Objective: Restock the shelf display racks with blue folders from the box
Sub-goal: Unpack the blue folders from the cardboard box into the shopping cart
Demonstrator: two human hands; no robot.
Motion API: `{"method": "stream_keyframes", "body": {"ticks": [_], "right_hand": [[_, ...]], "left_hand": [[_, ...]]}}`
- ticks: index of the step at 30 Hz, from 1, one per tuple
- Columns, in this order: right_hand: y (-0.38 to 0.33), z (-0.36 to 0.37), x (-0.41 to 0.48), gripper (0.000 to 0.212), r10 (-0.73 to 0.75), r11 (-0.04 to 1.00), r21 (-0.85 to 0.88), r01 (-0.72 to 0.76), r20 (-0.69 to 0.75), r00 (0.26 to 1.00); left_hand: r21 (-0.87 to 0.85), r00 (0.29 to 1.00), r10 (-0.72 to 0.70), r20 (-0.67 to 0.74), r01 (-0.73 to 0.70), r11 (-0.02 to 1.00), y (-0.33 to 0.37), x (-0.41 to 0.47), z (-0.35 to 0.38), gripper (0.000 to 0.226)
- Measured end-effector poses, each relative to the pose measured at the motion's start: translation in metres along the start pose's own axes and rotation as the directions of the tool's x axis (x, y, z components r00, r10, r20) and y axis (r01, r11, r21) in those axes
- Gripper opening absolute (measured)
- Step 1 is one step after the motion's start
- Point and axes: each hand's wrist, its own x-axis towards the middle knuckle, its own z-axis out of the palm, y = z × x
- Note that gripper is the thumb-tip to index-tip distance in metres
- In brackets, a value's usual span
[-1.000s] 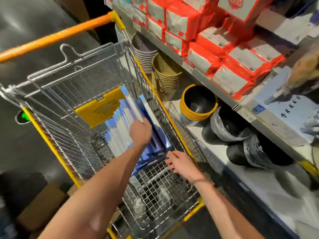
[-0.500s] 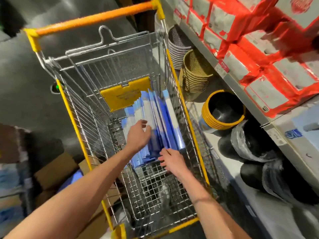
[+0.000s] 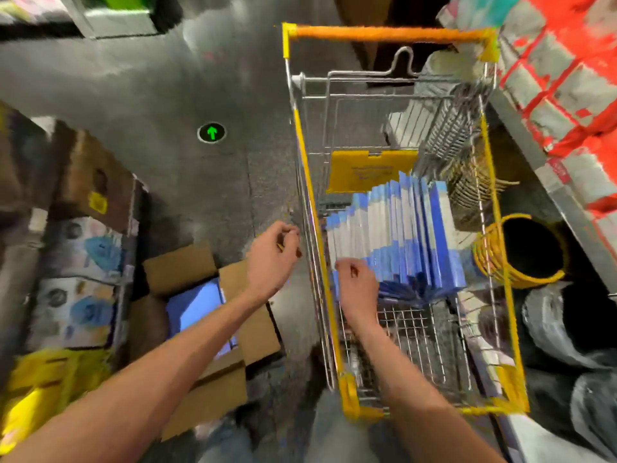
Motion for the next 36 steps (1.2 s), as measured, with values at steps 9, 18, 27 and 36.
{"method": "stream_keyframes", "body": {"ticks": [9,18,27,36], "right_hand": [[-0.020,0.149,-0.116,0.019,-0.020,0.992,-0.123,0.034,0.119,0.993],[0.030,0.249,-0.144,0.024,0.113,0.976,-0.217,-0.034,0.364,0.924],[0.109,0.340,-0.093,0.025,0.303,0.941,-0.287,-0.180,0.471,0.829],[0.222,0.437,-0.031,0.025,0.327,0.912,-0.390,-0.127,0.505,0.799]], "left_hand": [[-0.047,0.973,-0.228,0.033,0.229,0.972,-0.147,-0.060,-0.149,0.012],[0.059,0.875,-0.481,0.063,0.478,0.877,-0.260,-0.086,-0.195,0.018],[0.099,0.787,-0.614,0.048,0.608,0.787,-0.353,-0.064,-0.168,0.015],[0.032,0.718,-0.690,0.088,0.691,0.723,-0.494,-0.049,-0.123,0.015]]}}
